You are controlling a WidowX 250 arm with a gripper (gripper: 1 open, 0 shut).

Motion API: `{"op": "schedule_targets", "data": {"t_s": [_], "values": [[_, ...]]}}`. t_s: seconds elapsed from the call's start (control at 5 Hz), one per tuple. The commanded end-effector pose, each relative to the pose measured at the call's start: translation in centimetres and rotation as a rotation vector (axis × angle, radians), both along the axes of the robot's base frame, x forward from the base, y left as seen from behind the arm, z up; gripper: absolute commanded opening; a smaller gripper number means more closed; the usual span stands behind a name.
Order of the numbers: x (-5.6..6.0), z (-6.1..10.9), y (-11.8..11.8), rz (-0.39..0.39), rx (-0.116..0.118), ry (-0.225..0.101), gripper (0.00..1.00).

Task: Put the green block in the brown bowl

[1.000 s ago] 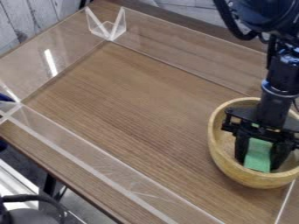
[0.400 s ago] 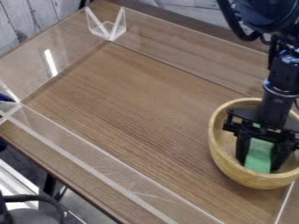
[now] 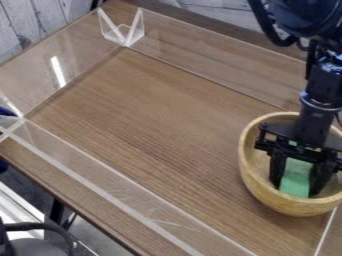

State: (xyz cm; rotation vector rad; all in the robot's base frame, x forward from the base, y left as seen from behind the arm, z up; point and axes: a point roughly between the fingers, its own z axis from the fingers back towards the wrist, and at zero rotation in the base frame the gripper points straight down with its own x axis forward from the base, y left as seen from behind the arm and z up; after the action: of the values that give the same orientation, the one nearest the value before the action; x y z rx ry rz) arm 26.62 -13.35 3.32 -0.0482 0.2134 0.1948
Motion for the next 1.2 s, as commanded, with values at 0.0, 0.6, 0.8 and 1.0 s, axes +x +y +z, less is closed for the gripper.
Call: {"op": "schedule_targets", "data": {"t_s": [0.0,0.6,0.8,1.0], "values": [[1.2,1.9,-0.3,-0.004,-0.033,-0.058,0.0],[1.3,3.1,0.0,-0.012,-0.047,-0.058,0.0],[1.4,3.7,0.1,-0.016,-0.055,-0.06,0.0],[1.4,4.4,0.2,-0.02,-0.063,-0.064,0.0]]}}
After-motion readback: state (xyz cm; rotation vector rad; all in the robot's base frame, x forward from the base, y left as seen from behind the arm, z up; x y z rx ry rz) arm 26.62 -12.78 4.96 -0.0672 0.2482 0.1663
